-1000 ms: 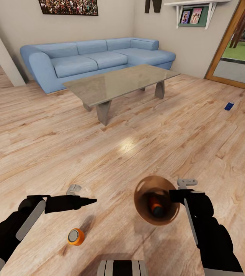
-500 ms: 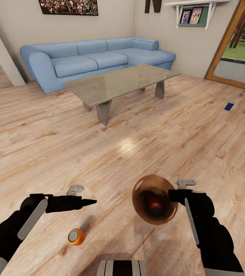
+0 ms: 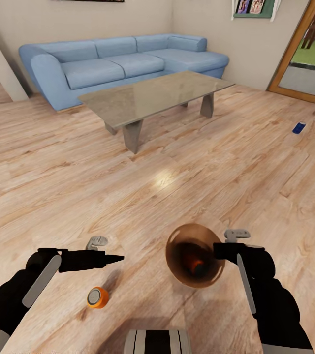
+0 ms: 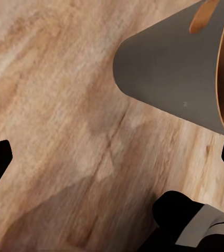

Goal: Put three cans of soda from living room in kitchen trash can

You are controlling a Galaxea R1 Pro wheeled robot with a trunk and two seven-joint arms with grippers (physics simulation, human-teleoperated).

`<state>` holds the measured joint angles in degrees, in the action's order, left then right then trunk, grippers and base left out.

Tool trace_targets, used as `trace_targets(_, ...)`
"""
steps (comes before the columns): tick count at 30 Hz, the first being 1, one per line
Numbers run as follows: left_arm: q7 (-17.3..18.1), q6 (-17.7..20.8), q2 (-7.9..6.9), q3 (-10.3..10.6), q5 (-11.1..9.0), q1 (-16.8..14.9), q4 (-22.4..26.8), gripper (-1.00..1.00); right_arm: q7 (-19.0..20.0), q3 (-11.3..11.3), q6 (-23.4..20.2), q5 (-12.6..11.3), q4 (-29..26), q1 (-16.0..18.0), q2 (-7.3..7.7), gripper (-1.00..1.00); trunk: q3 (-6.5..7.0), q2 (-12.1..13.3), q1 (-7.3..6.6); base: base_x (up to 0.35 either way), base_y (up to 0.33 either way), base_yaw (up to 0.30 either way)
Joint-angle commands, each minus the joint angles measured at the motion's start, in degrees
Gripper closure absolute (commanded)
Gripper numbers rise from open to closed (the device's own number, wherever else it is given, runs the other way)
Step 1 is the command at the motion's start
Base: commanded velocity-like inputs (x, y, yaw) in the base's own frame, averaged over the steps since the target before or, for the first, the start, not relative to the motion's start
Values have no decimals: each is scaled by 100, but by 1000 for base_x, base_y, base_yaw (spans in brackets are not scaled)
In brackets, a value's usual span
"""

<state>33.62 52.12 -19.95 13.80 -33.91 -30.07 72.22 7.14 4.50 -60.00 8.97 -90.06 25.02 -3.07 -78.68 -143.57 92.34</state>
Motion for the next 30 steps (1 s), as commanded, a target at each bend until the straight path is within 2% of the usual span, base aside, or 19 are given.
trace_targets(1, 1, 0, -3, -1, -2, 1, 1, -100, 24, 0, 0, 0, -3, 3, -1, 100, -22, -2, 2, 0, 0, 0)
trace_targets(4, 3, -5, -8, -1, -4, 1, 7, -100, 24, -1, 0, 0, -1, 3, 4, 100, -89, -6, 9, 0, 0, 0)
trace_targets(13, 14, -4, -18, 35, 15, -3, 266, -100, 24, -2, 0, 0, -2, 3, 8, 100, -89, -6, 9, 0, 0, 0)
trace_targets(28, -38, -54, -13, 54, 84, 1, 74, -100, 29, 7, 0, 0, -3, 9, 8, 100, -89, -6, 9, 0, 0, 0)
trace_targets(30, -92, -187, -8, 58, 89, 1, 41, -100, 31, 7, 0, 0, -3, 9, 14, 100, -89, -6, 9, 0, 0, 0)
